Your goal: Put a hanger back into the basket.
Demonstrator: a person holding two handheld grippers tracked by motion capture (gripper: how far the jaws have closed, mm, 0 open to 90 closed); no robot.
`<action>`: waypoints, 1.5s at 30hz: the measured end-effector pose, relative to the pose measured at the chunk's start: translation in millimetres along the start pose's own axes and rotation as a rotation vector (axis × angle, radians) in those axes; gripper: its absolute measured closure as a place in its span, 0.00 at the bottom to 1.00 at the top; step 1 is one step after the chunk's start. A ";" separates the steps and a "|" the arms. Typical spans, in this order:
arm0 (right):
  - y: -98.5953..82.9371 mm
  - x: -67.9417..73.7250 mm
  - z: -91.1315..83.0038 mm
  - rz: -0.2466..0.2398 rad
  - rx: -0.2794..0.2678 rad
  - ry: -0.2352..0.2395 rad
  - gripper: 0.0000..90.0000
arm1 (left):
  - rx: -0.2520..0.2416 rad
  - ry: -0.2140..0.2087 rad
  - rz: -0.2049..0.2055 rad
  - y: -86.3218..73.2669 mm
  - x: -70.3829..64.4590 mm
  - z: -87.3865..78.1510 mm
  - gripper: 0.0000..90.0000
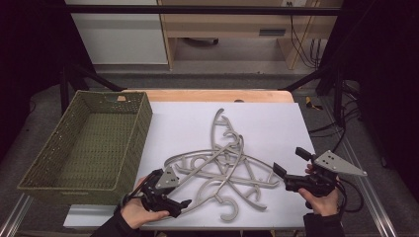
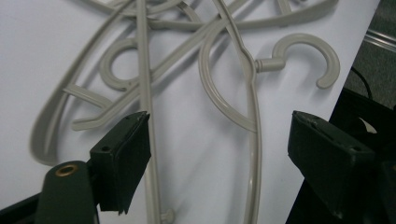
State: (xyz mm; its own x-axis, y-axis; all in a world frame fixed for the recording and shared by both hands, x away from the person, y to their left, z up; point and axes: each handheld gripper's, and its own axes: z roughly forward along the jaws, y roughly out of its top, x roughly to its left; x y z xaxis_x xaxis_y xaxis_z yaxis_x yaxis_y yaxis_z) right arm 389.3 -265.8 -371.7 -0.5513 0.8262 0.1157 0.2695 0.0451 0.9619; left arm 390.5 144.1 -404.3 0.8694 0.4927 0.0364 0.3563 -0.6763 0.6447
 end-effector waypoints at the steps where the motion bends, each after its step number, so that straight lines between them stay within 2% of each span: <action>1: 0.0 0.0 0.0 0.000 0.000 0.000 0.05 | 0.000 0.000 0.000 0.0 0.0 0.0 0.25; 3: -0.2 0.1 0.5 0.001 0.004 0.001 0.04 | 0.034 -0.009 0.021 -0.4 -2.3 7.2 0.28; 8: -0.1 0.1 0.4 0.005 0.006 0.001 0.05 | 0.090 -0.048 0.039 -1.5 -9.5 25.5 0.36; 15: -0.8 -0.5 1.0 0.001 0.015 0.002 0.04 | 0.133 -0.072 0.050 -1.5 -13.1 38.5 0.47; 19: -1.0 -0.6 1.3 0.003 0.015 0.002 0.04 | 0.167 -0.095 0.052 -0.8 -14.2 45.7 0.57; 29: -1.7 -0.1 3.1 0.002 0.021 0.002 0.04 | 0.219 -0.101 0.072 0.3 -15.9 54.6 0.70; 33: -1.9 -0.1 3.4 0.001 0.025 0.004 0.04 | 0.239 -0.083 0.080 -0.2 -16.1 57.8 0.76; 37: -2.3 -0.3 4.0 0.000 0.028 0.003 0.04 | 0.260 -0.083 0.087 -0.3 -16.2 61.3 0.81; 41: -2.2 0.1 4.2 -0.001 0.027 0.002 0.04 | 0.262 -0.079 0.086 0.7 -17.5 61.7 0.83; 43: -2.3 0.2 4.4 -0.004 0.029 0.005 0.04 | 0.262 -0.083 0.083 1.0 -18.1 61.8 0.89; 45: -2.5 0.1 4.5 -0.004 0.030 0.005 0.04 | 0.262 -0.076 0.074 1.3 -19.2 62.1 0.89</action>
State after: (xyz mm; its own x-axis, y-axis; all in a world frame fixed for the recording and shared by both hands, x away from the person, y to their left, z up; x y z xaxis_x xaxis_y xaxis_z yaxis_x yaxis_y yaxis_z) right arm 392.2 -263.2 -375.2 -0.5561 0.8234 0.1130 0.2911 0.0656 0.9544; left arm 395.6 99.8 -451.5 0.9160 0.4009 0.0121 0.3586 -0.8322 0.4228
